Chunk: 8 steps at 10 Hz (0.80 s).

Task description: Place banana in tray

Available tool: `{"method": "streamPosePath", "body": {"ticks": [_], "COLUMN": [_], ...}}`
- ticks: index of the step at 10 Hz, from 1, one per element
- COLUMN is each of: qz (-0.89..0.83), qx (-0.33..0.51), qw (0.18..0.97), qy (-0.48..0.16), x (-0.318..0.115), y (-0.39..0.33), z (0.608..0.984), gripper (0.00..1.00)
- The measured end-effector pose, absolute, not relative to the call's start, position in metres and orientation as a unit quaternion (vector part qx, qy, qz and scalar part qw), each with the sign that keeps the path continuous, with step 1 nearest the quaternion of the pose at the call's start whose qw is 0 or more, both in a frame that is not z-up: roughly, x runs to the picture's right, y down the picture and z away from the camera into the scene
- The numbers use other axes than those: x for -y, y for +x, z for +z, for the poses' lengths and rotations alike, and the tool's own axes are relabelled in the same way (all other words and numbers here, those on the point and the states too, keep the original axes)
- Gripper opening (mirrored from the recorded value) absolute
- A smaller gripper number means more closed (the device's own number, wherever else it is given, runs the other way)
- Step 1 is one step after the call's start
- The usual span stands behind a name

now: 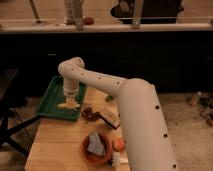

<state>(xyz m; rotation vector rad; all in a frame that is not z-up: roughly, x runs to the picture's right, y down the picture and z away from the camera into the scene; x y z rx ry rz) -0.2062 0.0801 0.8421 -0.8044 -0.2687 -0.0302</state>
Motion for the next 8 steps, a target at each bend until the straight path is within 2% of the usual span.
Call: {"method": "streamPosePath", "body": {"ticks": [3,6,8], "qz": [-0.015,-0.013,-0.013], "qx": [0.127,0.127,0.124], "qw": [0.91,0.91,0.909], "qy": [-0.394,-0.395,-0.397], "x": [-0.0805,-0.0789,-0.0784], "y": [-0.2051,-0.2039,-0.2019], "z": [0.8418,0.8409,0.8408], "gripper": [0.56,0.79,0.8]}}
